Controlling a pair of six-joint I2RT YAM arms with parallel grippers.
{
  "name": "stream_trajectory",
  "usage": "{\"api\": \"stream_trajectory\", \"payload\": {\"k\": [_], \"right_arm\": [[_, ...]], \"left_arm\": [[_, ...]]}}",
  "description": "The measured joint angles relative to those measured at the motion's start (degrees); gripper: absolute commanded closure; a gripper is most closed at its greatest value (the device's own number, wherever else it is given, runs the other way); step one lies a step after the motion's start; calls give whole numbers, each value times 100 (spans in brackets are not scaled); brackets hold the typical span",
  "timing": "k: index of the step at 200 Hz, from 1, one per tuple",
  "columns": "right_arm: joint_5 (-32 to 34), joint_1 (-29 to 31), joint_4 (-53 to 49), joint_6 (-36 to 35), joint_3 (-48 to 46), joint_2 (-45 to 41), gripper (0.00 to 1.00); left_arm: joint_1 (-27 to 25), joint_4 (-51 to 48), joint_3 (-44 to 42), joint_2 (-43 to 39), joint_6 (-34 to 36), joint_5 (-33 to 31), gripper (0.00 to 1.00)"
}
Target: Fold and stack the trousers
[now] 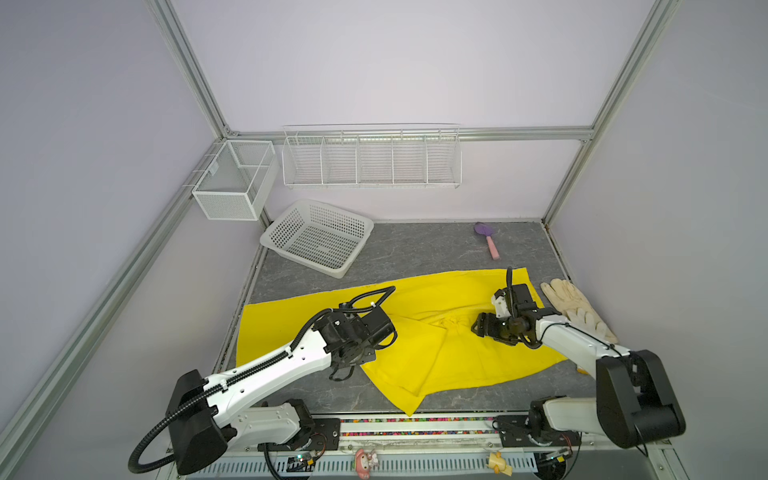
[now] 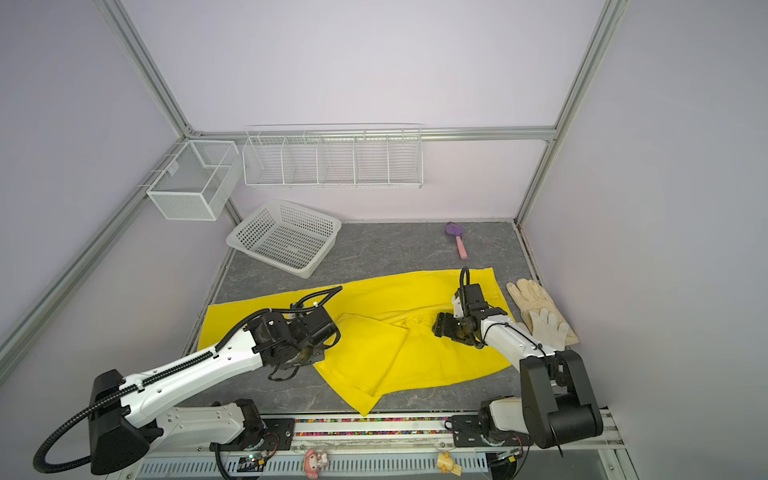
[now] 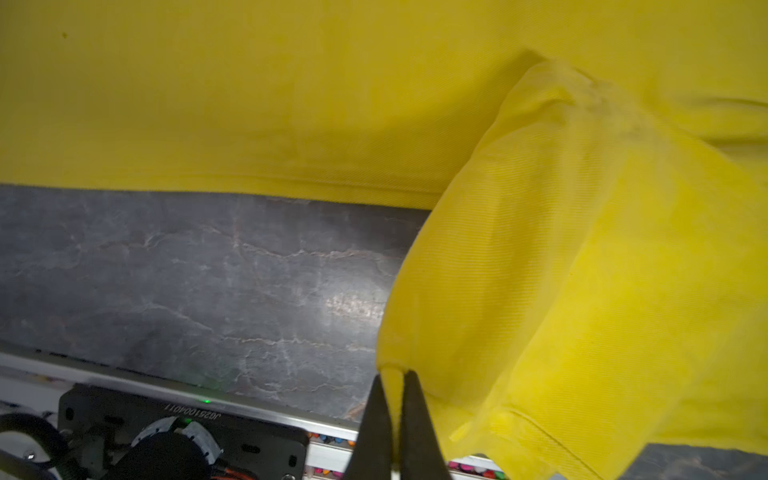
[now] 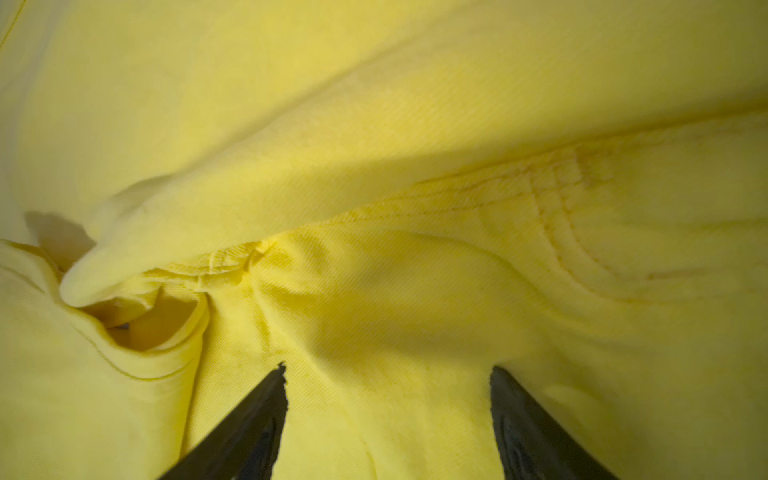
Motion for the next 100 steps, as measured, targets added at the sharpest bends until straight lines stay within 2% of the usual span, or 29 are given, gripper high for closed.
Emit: {"api": "stream_trajectory", "payload": {"k": [14, 39, 73, 100], "right_arm": [[7, 0, 2, -2, 0, 0, 21], [9, 0, 2, -2, -2, -2, 21], [11, 0, 2, -2, 0, -2, 21], [20, 0, 4, -2, 0, -2, 21]], "left_arm": [[0, 4, -365, 7, -291, 20, 100], [0, -402, -313, 66, -623, -188, 100], [55, -1488, 382, 166, -745, -953, 100], [282, -1893, 964, 164, -686, -1530, 100]]}}
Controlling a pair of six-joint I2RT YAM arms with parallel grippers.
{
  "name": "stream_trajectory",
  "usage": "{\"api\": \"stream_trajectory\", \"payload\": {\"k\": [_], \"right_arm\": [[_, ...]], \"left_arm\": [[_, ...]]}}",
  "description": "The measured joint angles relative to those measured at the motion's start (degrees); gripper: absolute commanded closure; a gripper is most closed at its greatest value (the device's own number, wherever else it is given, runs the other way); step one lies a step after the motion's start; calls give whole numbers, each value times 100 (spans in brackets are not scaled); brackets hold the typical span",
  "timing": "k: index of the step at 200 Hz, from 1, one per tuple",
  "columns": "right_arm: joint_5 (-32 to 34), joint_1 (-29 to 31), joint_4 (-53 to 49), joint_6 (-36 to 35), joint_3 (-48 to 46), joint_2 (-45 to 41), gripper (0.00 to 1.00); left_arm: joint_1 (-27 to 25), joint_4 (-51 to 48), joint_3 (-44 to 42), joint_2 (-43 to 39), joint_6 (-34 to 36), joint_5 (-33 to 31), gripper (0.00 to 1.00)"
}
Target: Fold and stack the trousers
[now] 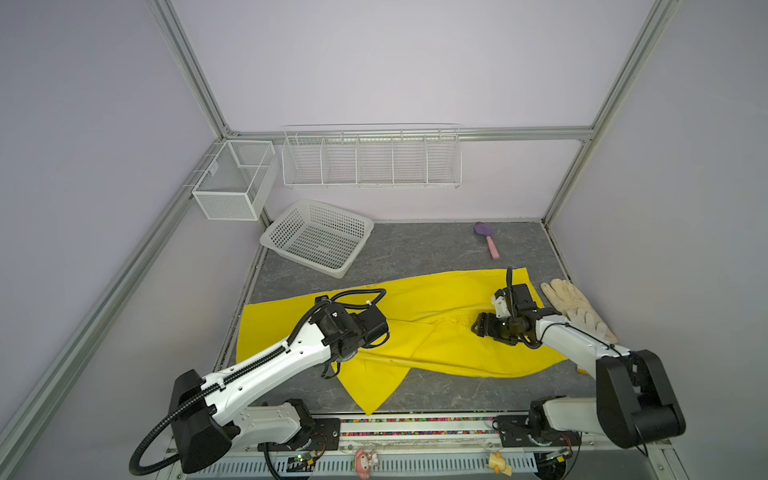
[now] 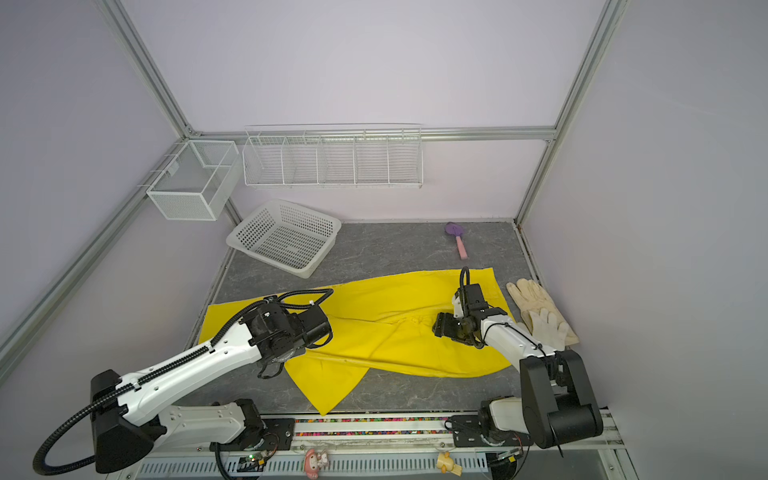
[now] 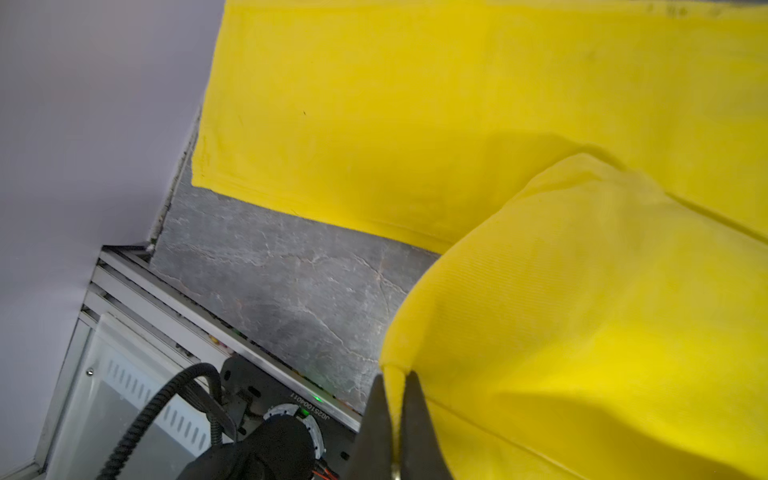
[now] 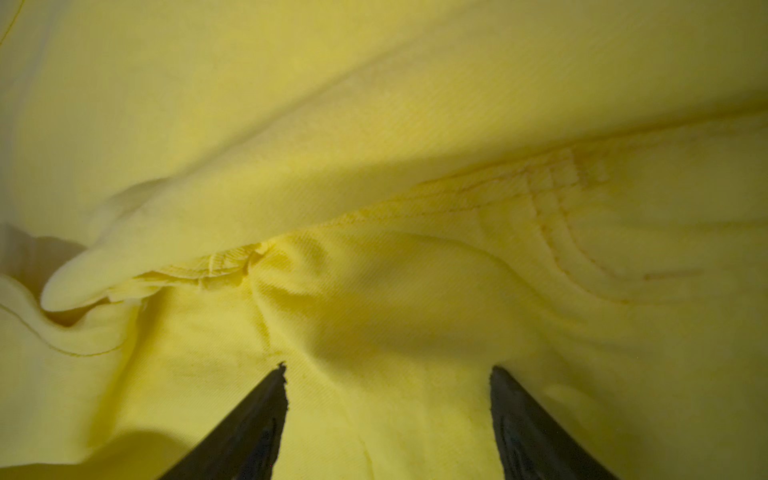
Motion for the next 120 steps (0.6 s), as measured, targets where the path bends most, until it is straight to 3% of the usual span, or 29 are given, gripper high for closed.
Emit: {"api": "stream_trajectory", "payload": {"k": [44, 120], "right_arm": [[13, 0, 11, 0, 0, 0, 21], [17, 0, 15, 0, -2, 0, 21]], "left_arm": [[101, -181, 474, 332, 551, -208, 100], [-511, 2544, 1001, 2081, 2124, 1829, 100]]}}
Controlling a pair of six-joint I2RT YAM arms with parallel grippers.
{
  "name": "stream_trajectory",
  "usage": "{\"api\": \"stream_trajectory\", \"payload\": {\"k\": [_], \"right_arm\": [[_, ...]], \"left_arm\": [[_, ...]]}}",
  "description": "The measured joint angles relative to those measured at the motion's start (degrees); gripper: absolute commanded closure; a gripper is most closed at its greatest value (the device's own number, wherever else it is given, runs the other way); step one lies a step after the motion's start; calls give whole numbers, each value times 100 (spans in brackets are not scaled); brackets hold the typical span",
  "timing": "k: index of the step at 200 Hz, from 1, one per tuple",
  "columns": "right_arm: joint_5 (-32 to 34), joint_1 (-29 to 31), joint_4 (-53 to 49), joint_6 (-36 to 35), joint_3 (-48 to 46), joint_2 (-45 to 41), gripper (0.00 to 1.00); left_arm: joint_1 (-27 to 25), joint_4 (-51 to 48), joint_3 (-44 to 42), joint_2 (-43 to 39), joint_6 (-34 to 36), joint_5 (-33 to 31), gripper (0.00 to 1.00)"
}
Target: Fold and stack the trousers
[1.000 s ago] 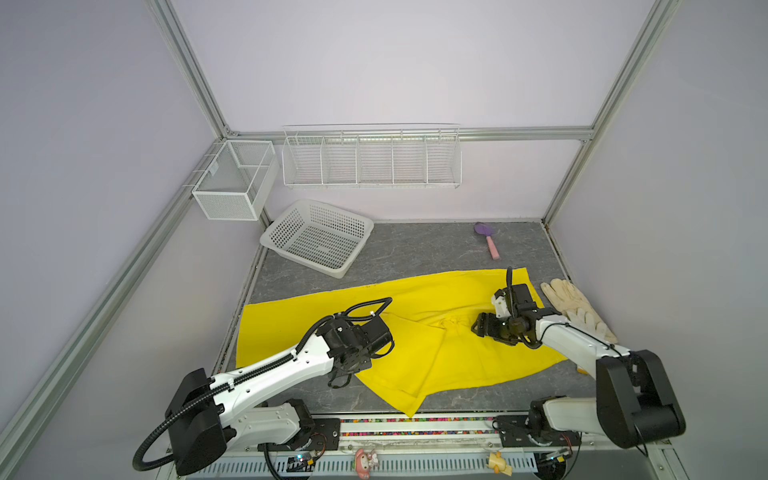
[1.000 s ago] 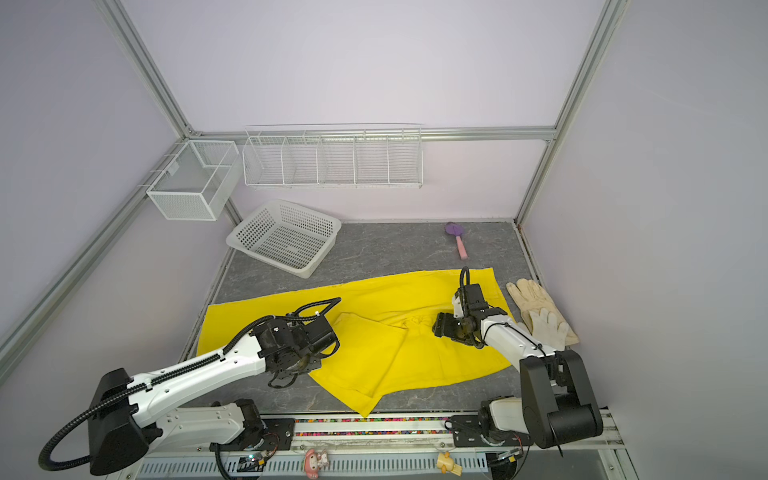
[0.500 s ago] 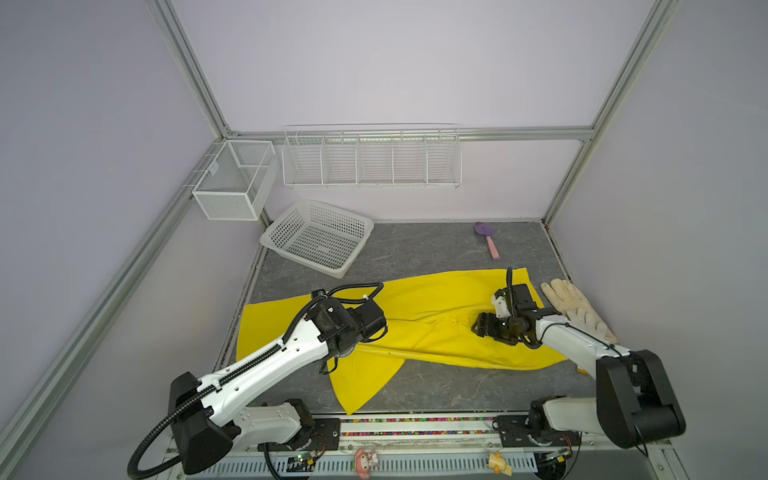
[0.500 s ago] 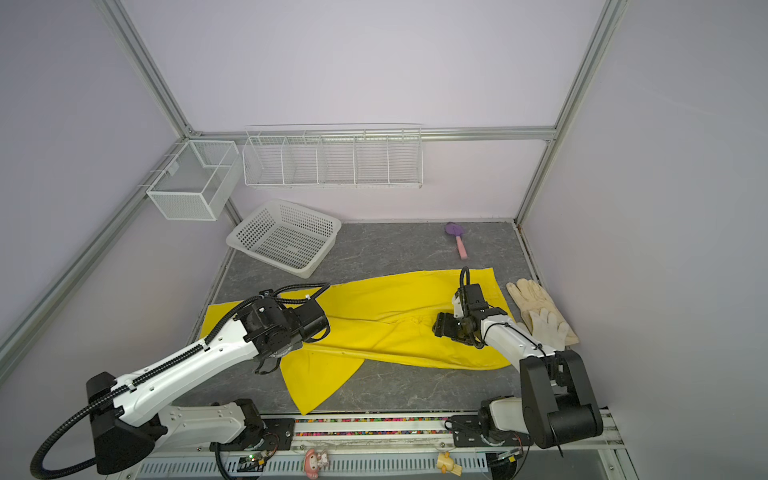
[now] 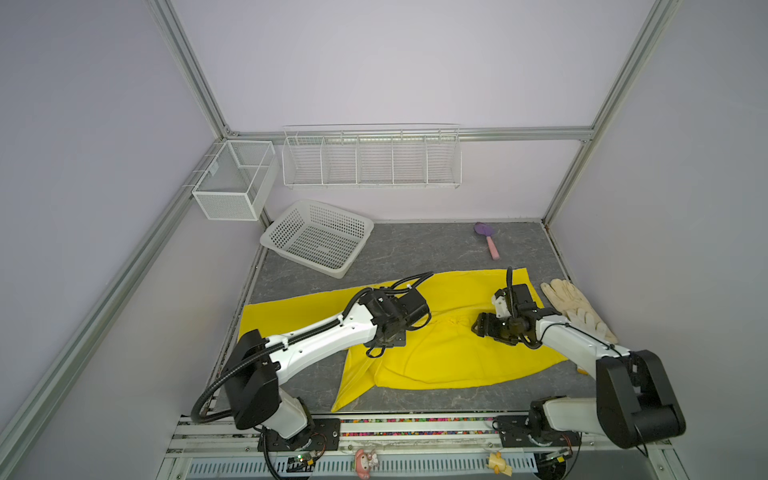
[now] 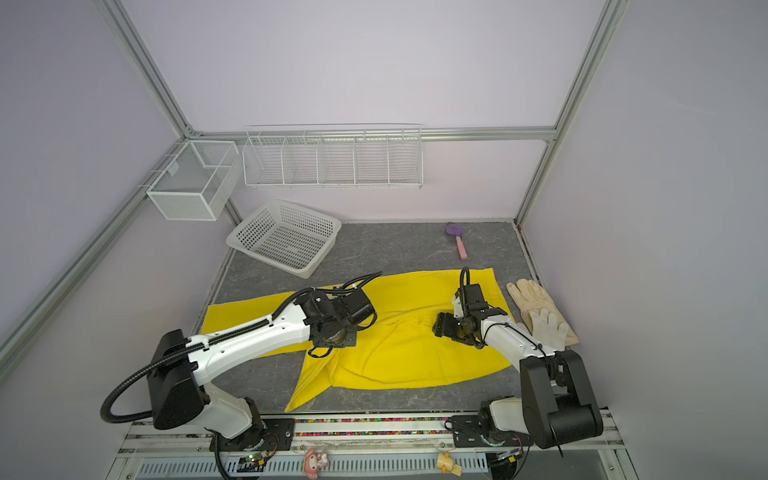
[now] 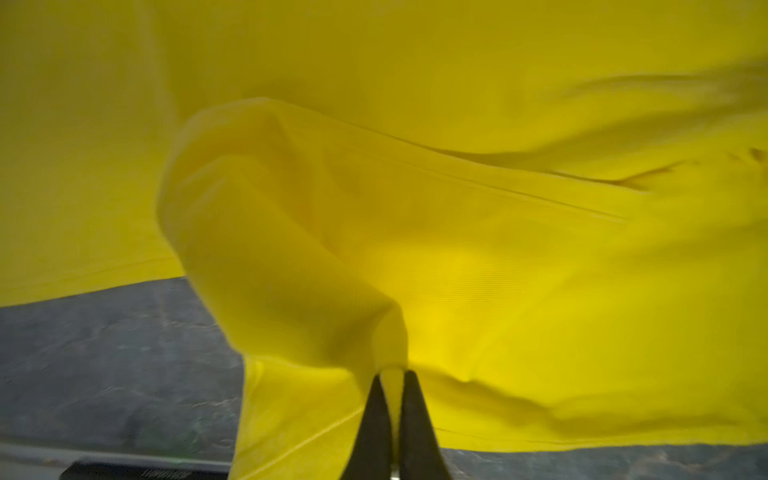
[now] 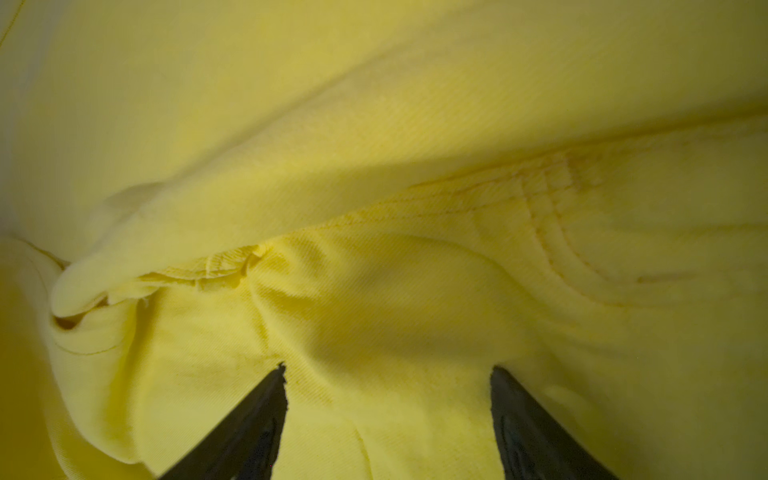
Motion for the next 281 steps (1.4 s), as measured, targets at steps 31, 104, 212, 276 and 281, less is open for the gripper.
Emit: {"api": "stream_trajectory", "payload": {"k": [31, 104, 212, 276, 281], "right_arm": [[0, 0, 0, 0, 0, 0, 20], [-13, -4, 4, 0, 0, -2, 20], [-142, -39, 98, -11, -46, -46, 18], [-160, -39, 114, 2, -46, -42, 18], [-160, -39, 118, 2, -46, -42, 18]], "left_arm": [[-81, 863, 391, 675, 348, 704, 100], [-140, 839, 1167, 1012, 887, 1113, 50], [44, 651, -2885, -2538, -2149, 1314, 45], [46, 2208, -4378, -3346, -3429, 1311, 51], [46, 2365, -4415, -3311, -3462, 1331, 52]]}}
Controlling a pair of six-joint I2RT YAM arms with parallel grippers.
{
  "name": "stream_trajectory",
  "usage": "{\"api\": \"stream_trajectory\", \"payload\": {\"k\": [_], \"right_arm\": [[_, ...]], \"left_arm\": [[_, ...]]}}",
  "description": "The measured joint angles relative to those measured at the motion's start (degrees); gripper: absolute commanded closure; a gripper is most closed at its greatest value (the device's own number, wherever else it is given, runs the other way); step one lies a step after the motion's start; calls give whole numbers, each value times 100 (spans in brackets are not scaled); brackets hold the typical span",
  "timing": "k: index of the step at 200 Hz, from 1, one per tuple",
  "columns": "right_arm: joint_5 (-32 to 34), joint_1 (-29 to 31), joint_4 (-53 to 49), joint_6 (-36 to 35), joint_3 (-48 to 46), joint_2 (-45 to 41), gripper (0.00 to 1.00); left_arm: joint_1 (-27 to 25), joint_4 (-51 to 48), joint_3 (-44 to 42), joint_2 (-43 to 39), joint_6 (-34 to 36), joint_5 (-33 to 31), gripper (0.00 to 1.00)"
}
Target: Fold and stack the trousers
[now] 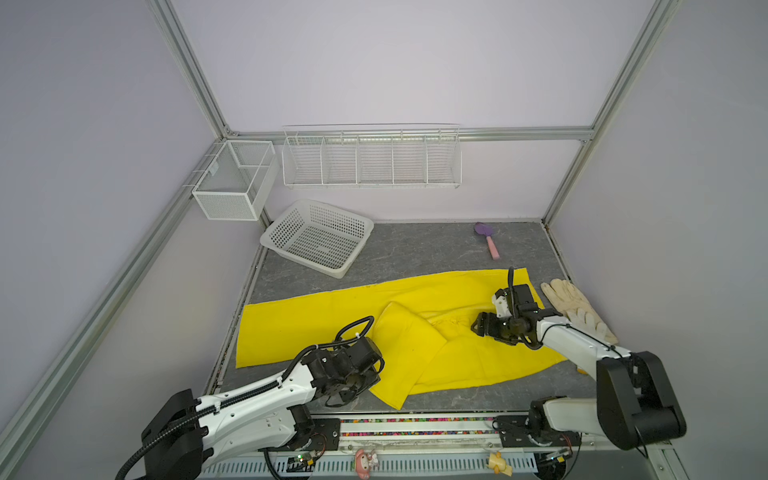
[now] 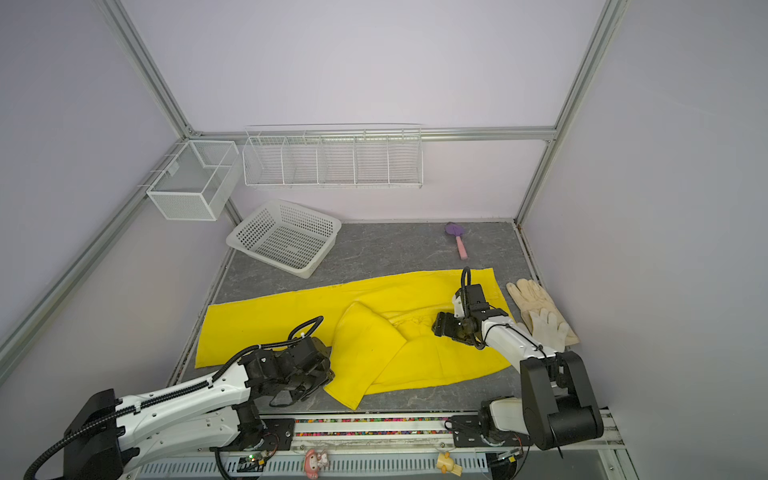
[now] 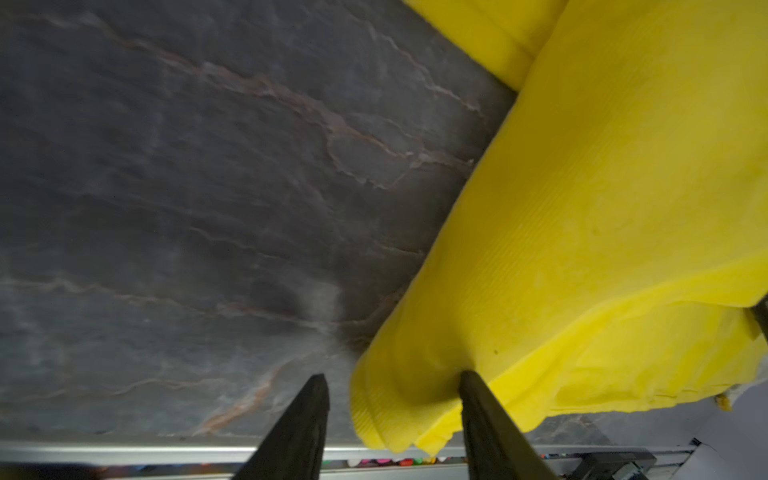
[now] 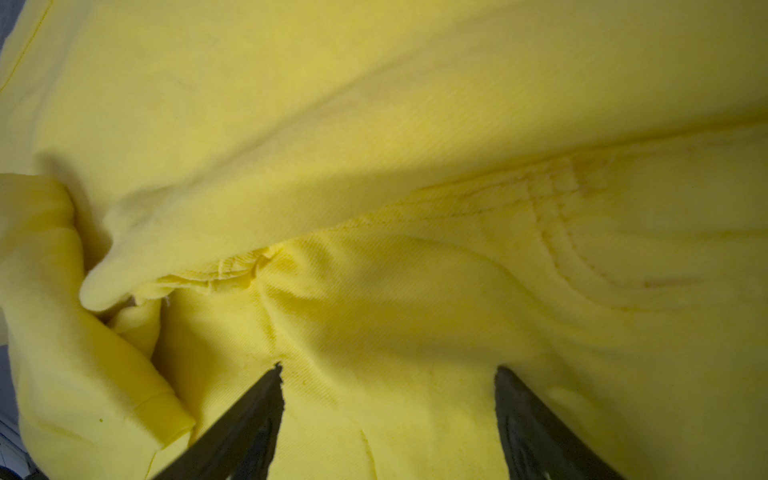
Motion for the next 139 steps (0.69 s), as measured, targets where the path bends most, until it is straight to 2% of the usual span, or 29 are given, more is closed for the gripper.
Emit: {"api": "stream_trajectory", "payload": {"k": [10, 35, 53, 80, 139], "right_arm": [[0, 0, 9, 0, 0, 0, 19], [0, 0, 9, 0, 0, 4, 19], [0, -2, 9, 0, 0, 4, 19], [2, -4, 11, 0, -2, 4, 19], [17, -7, 48, 2, -2, 39, 19]], "left_arm": [[2, 273, -70, 103, -87, 26, 58], [2, 623, -179, 286, -157, 111, 84], [2, 638, -173, 258, -236, 103, 99], [79, 151, 103, 103, -87, -2, 100], [420, -1753, 1606, 127, 623, -695, 99]]}}
